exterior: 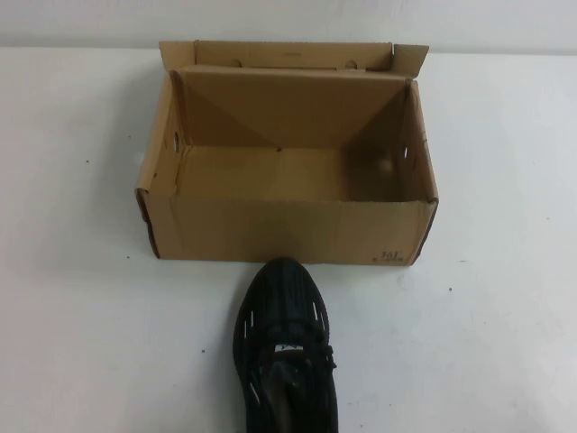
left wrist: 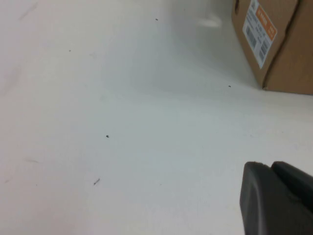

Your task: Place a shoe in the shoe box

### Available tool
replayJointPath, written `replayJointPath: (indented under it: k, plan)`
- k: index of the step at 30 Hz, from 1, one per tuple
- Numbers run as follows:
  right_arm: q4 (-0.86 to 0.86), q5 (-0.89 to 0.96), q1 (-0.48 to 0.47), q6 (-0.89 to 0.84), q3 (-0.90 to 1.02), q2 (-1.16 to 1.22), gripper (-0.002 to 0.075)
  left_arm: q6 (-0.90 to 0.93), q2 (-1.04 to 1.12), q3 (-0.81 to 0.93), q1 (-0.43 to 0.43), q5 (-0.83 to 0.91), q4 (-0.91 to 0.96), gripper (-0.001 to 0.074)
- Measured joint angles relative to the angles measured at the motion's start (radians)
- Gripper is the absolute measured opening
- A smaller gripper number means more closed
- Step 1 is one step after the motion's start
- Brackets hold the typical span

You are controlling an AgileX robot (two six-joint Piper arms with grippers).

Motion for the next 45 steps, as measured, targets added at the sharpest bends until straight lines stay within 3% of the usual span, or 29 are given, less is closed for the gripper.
replayJointPath:
  k: [9,33,39,45]
  plan:
    - [0.006,0.0,0.0,0.0,0.0,0.0,-0.0017,0.106,0.0,0.0,0.0,-0.002,0.052,-0.0001]
    - [0.032,-0.015,0.0,0.0,0.0,0.0,-0.0017,0.13,0.0,0.002,0.0,-0.012,0.055,-0.0001]
    - [0.033,-0.171,0.0,0.0,0.0,0.0,-0.0017,0.13,0.0,0.005,0.0,-0.091,0.055,-0.0001]
    - [0.034,-0.49,0.0,0.0,0.0,0.0,-0.0017,0.13,0.0,0.005,0.0,-0.289,0.051,-0.0001]
